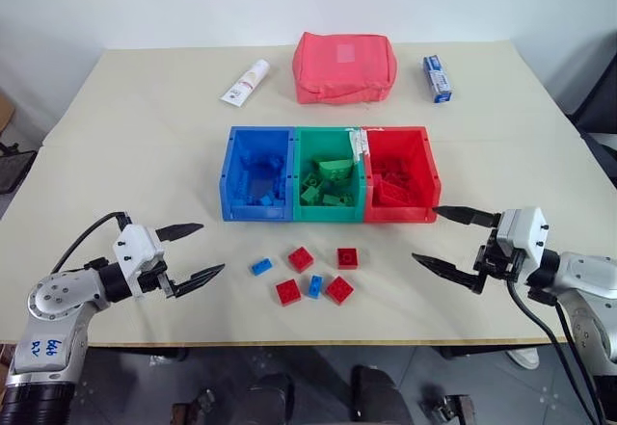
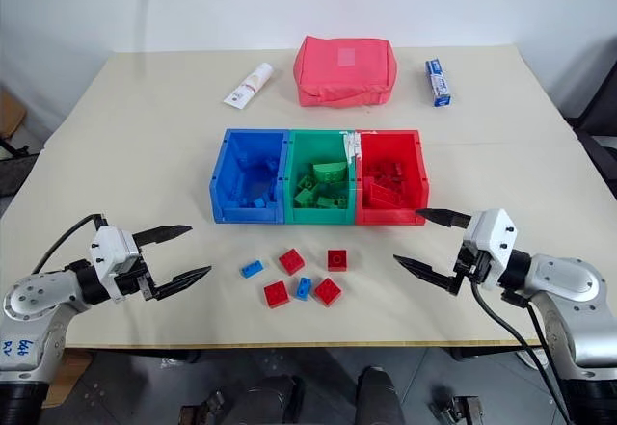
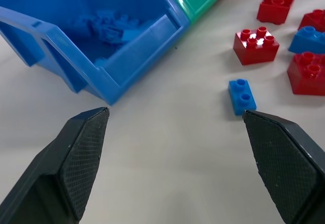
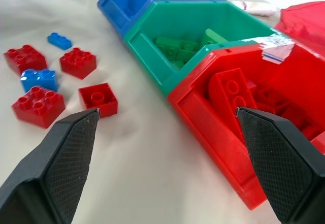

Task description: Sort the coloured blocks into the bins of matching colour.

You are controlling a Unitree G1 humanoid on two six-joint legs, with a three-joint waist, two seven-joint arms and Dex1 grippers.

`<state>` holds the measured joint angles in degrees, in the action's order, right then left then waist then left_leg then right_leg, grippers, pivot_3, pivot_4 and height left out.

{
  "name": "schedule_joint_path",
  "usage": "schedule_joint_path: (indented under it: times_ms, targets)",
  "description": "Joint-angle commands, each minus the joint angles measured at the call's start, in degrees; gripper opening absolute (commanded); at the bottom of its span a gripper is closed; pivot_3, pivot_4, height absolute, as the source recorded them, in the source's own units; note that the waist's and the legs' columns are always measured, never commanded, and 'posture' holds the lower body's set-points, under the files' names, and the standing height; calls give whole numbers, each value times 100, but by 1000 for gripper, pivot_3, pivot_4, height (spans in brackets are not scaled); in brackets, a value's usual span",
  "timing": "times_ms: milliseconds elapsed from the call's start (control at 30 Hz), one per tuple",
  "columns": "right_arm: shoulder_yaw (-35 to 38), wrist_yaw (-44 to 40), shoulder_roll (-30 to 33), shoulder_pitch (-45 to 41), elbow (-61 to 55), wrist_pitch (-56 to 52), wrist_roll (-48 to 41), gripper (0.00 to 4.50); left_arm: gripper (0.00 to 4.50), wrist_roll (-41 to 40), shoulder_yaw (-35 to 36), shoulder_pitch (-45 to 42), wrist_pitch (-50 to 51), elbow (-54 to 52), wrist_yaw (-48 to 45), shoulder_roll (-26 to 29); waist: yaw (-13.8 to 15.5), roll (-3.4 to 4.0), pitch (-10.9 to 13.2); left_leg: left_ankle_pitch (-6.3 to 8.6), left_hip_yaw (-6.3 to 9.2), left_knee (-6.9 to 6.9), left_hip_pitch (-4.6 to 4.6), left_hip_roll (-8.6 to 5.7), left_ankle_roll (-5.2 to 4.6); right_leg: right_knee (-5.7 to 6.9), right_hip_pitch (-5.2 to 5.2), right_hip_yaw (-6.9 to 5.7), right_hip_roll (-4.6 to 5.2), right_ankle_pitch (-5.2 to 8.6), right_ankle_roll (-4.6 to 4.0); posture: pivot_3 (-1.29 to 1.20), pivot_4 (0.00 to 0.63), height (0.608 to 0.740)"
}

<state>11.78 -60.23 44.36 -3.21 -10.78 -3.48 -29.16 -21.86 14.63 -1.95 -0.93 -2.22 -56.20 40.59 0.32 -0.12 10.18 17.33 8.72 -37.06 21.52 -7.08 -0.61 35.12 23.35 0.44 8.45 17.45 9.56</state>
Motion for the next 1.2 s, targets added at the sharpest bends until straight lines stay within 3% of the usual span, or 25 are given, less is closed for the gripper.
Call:
schedule_joint_path:
  times_ms: [33, 300, 467, 667, 900, 1200]
  targets:
    - [182, 30, 15, 83, -239, 16, -31, 4500, 4467, 23, -2, -178, -94, -54, 18, 48, 12, 0, 0, 0, 0, 0, 0, 0, 0, 0, 0, 0, 0, 0, 0, 0, 150, 740]
    - [1068, -525, 534, 1090, -58, 219, 46, 4500, 4467, -365, -405, -255, 194, -570, -446, -32, 112, 0, 0, 3, -4, 2, 0, -3, -5, -2, 0, 2, 1, 0, 0, 0, 150, 740]
    - [1093, -732, 703, 1398, -20, 210, 162, 4500, 4467, -305, -854, -83, 92, -906, -848, -28, 97, -1, 0, 4, -7, -4, -1, -1, -6, -4, -5, 2, 1, 0, 0, 0, 150, 740]
    - [-142, -716, 634, 389, -170, -242, 536, 4500, 4467, -483, -780, 59, 233, -915, -965, 24, 11, -1, 1, 10, -76, -2, -28, 49, 8, -3, -2, -8, -12, -7, -6, 0, 150, 740]
    - [-1793, -823, -40, -1326, 505, -831, 1114, 4500, 4467, -568, -531, 308, 309, -1084, -918, 128, -26, -2, 1, 26, -76, 1, -23, 80, 23, -5, 12, -10, -39, -13, -26, 0, 150, 740]
    - [-2737, -741, -1085, -2493, 1898, -560, 1845, 4500, 4467, -600, -399, 640, 433, -1594, -606, 49, -41, -4, 2, 39, -78, -2, -20, 82, 19, -9, 18, -7, -46, -17, -35, 0, 150, 740]
